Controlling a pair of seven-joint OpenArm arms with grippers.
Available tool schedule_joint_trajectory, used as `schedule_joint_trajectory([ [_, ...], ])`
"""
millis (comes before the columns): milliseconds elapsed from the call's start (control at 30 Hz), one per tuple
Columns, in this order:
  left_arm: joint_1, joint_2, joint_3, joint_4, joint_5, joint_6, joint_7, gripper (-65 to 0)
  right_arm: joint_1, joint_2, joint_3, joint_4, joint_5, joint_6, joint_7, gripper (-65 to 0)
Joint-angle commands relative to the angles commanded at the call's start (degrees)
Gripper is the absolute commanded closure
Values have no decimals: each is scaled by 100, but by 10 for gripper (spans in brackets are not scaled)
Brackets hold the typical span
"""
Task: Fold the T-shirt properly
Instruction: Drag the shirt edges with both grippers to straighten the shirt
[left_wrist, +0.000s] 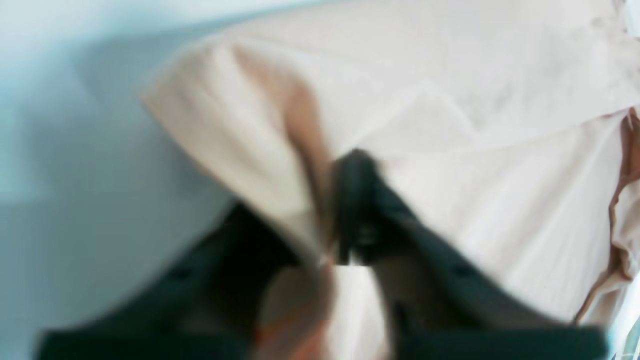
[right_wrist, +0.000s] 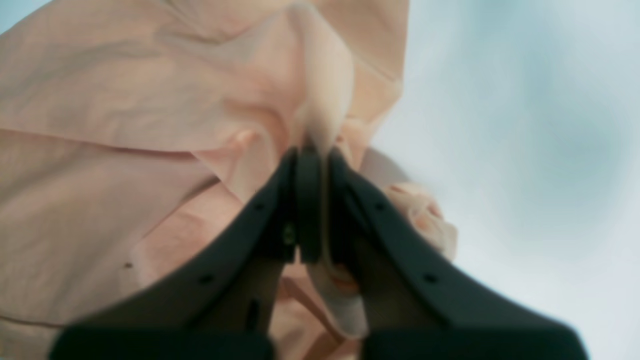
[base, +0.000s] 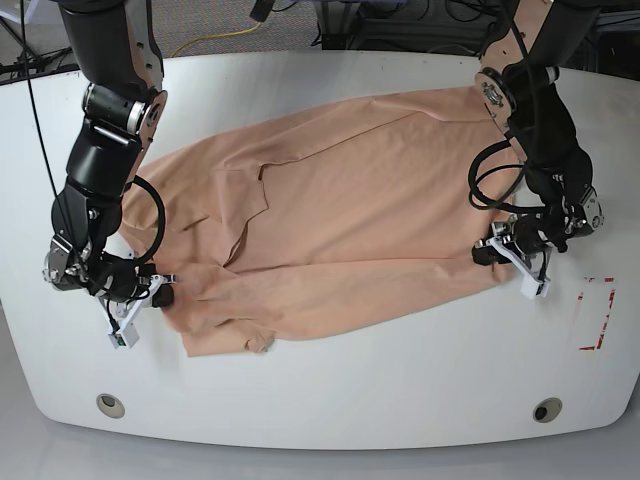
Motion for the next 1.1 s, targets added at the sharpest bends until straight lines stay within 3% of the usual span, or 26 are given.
schedule_joint_trajectory([
  [100, 0, -9, 0, 158, -9, 0, 26, -44, 0, 0, 0, 9, 0, 0, 0, 0],
  [400, 53, -9, 0, 1679, 26, 0, 703, -42, 18, 0, -9, 18, -26, 0, 0, 0],
  [567, 53, -18, 0, 2303, 26, 0, 747, -40, 70, 0, -44, 18, -44, 0, 9, 0],
  [767, 9, -185, 360, 2910, 0, 0, 818, -40, 492, 9, -53, 0, -53, 0, 9, 0],
  [1100, -730, -264, 484, 3270, 0, 0, 1521, -46, 1363, 62, -519, 0, -53, 0, -9, 0],
])
